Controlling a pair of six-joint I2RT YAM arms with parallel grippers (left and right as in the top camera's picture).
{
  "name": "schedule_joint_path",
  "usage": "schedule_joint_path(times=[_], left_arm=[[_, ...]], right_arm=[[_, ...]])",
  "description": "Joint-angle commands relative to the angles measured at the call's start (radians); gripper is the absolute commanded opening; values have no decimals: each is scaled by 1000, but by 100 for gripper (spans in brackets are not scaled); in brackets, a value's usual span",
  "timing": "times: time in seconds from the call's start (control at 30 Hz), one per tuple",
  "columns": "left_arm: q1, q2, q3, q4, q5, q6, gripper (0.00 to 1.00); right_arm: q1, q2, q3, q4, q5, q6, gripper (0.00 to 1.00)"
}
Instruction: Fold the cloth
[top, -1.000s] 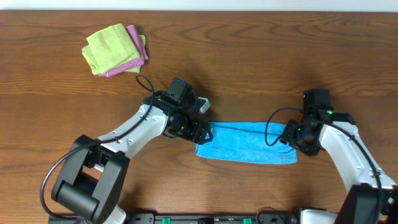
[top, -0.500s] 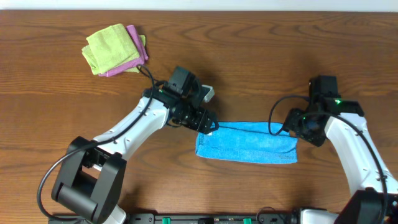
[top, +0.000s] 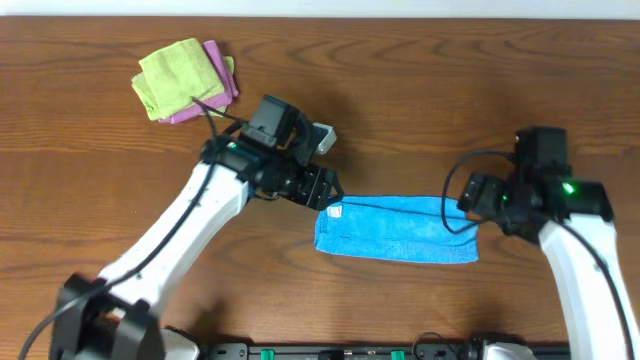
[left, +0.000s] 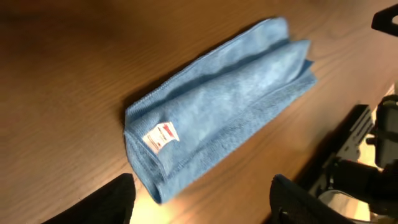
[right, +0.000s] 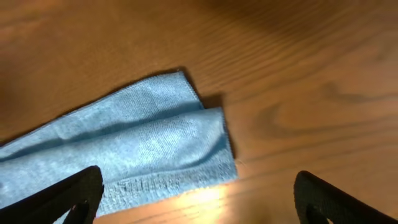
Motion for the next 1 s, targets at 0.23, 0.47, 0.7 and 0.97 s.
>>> schedule_joint_path(times=[0.23, 0.47, 0.7, 0.97], left_arm=[[-3, -164, -173, 51, -13, -64, 64], [-37, -235, -374, 214, 47, -142, 67], [-101, -176, -431, 383, 38, -194, 9], [-103, -98, -431, 451, -32, -217, 6]], right_arm=[[22, -299, -137, -2, 26, -4, 99], [22, -334, -237, 26, -78, 64, 94], [22, -281, -338, 145, -182, 64, 6], [61, -143, -343, 199, -203, 65, 2]])
